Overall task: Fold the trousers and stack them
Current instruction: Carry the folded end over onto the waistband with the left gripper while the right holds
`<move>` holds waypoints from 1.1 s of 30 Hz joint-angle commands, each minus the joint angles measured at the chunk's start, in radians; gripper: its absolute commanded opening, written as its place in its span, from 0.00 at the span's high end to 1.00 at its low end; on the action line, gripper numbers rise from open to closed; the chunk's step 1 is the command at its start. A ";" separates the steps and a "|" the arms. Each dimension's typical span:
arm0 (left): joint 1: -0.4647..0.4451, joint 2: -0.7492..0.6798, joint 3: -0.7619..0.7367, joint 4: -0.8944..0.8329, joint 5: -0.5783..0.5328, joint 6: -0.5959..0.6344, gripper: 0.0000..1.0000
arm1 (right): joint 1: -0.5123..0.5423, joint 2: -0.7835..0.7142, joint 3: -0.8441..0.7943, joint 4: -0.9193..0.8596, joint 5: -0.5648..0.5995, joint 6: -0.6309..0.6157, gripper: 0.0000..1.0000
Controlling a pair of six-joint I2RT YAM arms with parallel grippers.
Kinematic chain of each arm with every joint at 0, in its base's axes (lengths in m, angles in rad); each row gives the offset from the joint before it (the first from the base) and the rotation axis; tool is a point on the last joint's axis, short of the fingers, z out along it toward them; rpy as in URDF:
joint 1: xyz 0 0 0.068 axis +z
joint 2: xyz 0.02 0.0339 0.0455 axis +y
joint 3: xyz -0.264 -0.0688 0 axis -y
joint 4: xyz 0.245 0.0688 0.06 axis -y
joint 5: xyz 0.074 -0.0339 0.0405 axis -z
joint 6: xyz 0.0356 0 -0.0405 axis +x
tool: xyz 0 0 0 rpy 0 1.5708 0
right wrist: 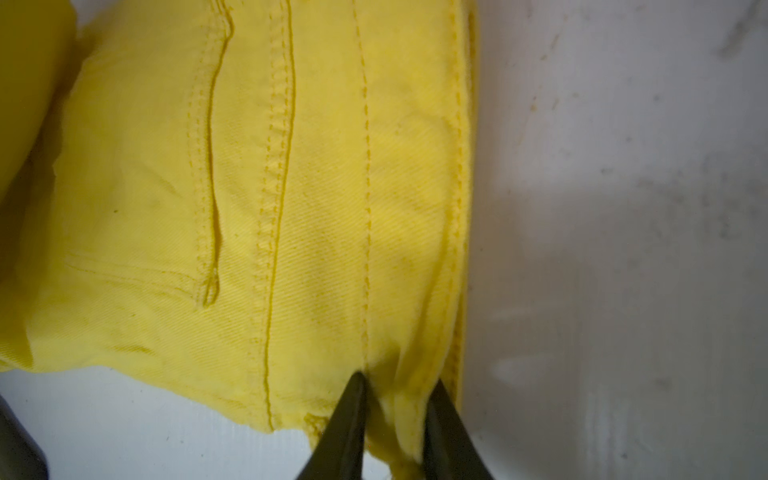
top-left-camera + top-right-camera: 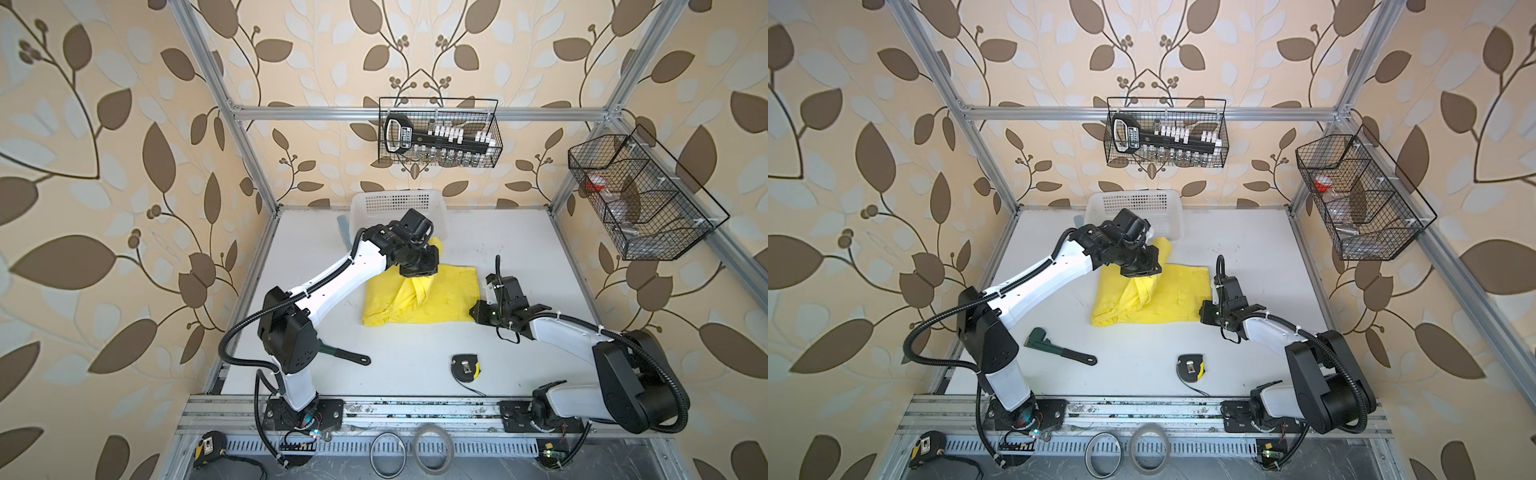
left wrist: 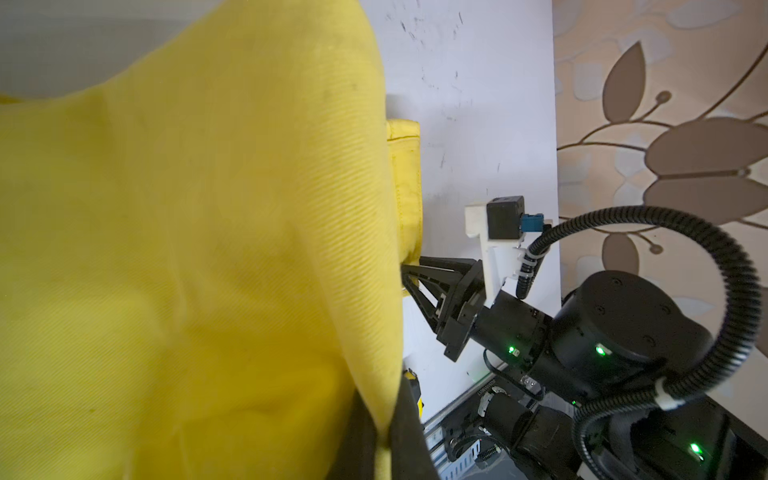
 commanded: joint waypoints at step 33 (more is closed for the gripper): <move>-0.198 0.476 0.403 0.059 -0.098 -0.052 0.96 | -0.038 -0.087 -0.079 0.006 -0.087 -0.015 0.73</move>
